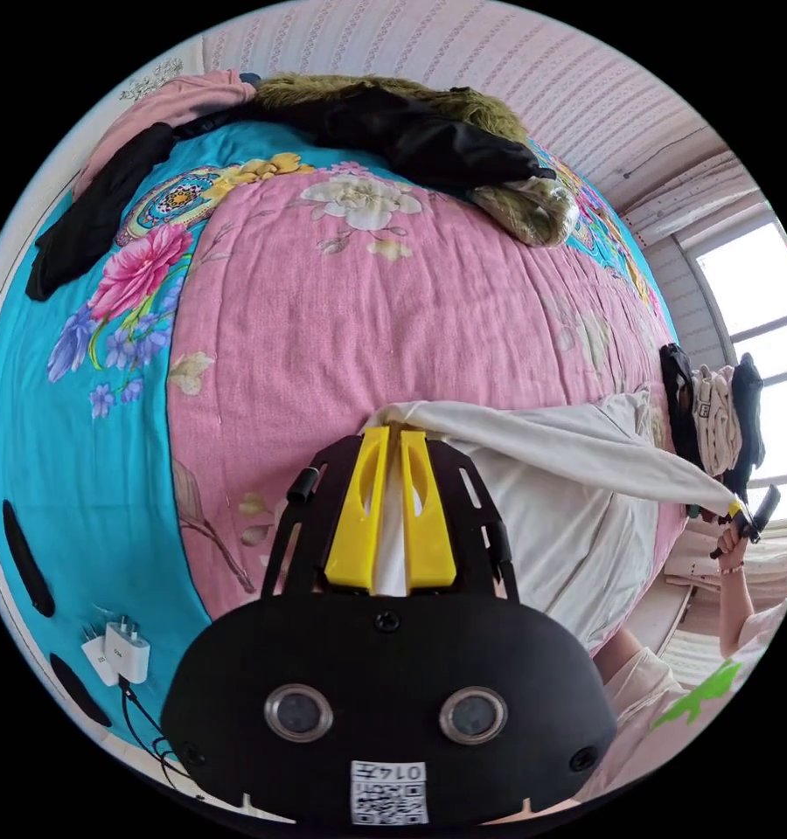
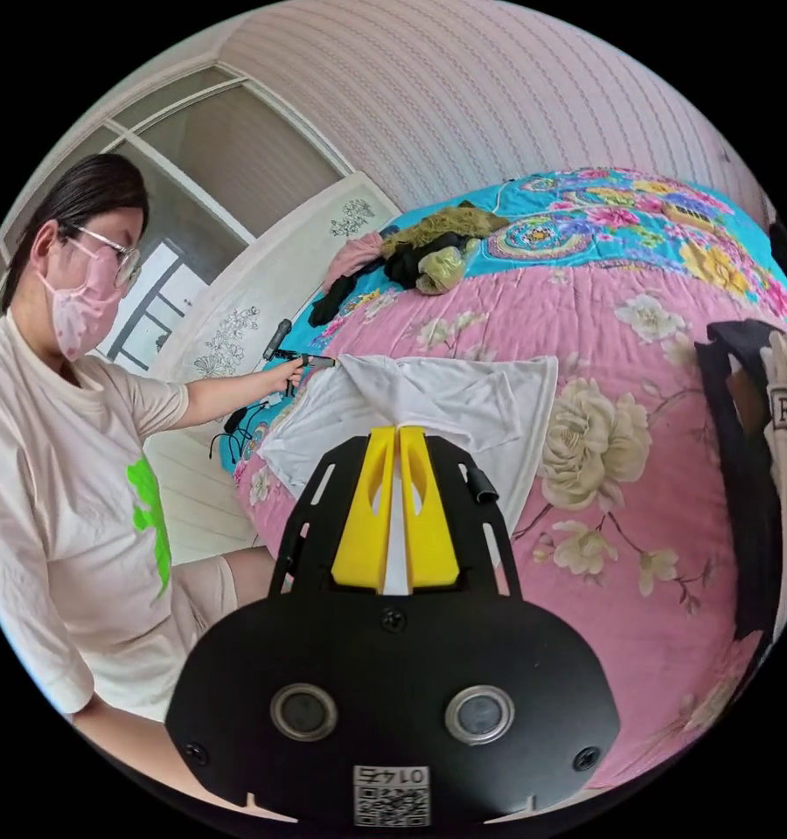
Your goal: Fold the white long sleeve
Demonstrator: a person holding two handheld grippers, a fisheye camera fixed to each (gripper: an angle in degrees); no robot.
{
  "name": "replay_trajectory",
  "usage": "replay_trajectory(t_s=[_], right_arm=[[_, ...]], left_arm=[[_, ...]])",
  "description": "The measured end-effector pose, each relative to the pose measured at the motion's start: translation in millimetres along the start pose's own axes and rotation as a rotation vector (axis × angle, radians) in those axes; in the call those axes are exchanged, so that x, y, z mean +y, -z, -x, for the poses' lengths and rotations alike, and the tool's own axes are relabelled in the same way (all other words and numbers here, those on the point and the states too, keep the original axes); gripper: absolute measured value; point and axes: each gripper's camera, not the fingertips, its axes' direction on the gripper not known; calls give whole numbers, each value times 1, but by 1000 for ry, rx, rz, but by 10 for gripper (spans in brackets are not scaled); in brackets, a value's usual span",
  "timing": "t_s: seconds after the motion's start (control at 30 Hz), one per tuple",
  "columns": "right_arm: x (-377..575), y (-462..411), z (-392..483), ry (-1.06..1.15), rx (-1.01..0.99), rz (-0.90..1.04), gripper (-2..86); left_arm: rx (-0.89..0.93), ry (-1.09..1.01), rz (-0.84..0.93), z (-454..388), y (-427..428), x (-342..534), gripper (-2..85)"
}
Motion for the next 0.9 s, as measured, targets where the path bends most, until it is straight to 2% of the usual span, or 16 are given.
replay_trajectory(t_s=[0.13, 0.3, 0.4, 0.5, 0.67, 0.73, 0.77, 0.83, 0.9], right_arm=[[25, -11, 6, 24, 39, 170, 2], [87, -76, -22, -144, 10, 446, 16], [106, -83, -32, -214, -17, 451, 49], [115, -74, -42, -274, -25, 418, 61], [113, -55, -52, -313, -35, 320, 61], [111, -54, -52, -302, -46, 309, 59], [110, -55, -51, -292, -52, 308, 57], [110, -58, -49, -278, -67, 312, 57], [112, -63, -47, -271, -86, 327, 58]], left_arm=[[64, 47, -28, 5, 0, 10, 15], [130, -19, -32, -3, 11, 26, 36], [101, -133, -48, -18, 27, 43, 44], [92, -331, -45, -48, 40, 60, 49], [-153, -604, 88, -110, 33, 82, 43], [-270, -594, 104, -112, 27, 84, 32], [-339, -514, 102, -102, 23, 82, 18], [-321, -358, 114, -75, 16, 76, 22], [-211, -237, 110, -52, 14, 72, 47]])
